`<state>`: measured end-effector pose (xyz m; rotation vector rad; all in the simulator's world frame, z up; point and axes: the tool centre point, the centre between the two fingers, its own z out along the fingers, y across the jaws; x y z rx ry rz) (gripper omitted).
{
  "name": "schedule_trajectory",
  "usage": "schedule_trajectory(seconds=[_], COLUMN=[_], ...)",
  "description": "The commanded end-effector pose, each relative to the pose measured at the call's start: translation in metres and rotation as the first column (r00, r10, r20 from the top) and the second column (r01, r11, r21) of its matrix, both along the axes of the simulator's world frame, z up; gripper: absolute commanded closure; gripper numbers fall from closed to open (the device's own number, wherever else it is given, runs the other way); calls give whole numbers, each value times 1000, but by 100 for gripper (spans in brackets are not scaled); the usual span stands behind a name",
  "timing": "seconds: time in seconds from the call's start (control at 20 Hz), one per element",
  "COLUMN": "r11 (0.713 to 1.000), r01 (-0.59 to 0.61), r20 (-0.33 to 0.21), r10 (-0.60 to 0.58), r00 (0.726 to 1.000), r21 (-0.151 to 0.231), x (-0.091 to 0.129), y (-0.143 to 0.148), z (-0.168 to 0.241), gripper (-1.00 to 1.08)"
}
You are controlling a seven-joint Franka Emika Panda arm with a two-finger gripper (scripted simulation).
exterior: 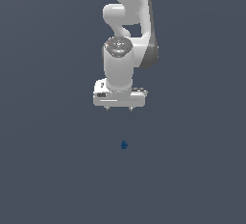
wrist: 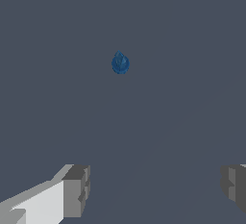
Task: Pick up the object and move it to a goal position.
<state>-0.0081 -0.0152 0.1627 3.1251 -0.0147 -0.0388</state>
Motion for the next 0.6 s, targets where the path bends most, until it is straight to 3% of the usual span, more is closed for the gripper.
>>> schedule_trajectory(seconds=[0.0, 0.55], r11=[1000, 996], r01=[0, -86], r20=[0, 3], r10=[0, 86], r00=[1000, 996], r21=[0, -6], x=[0, 3], y=[0, 28], z=[0, 6], gripper=[-92, -92])
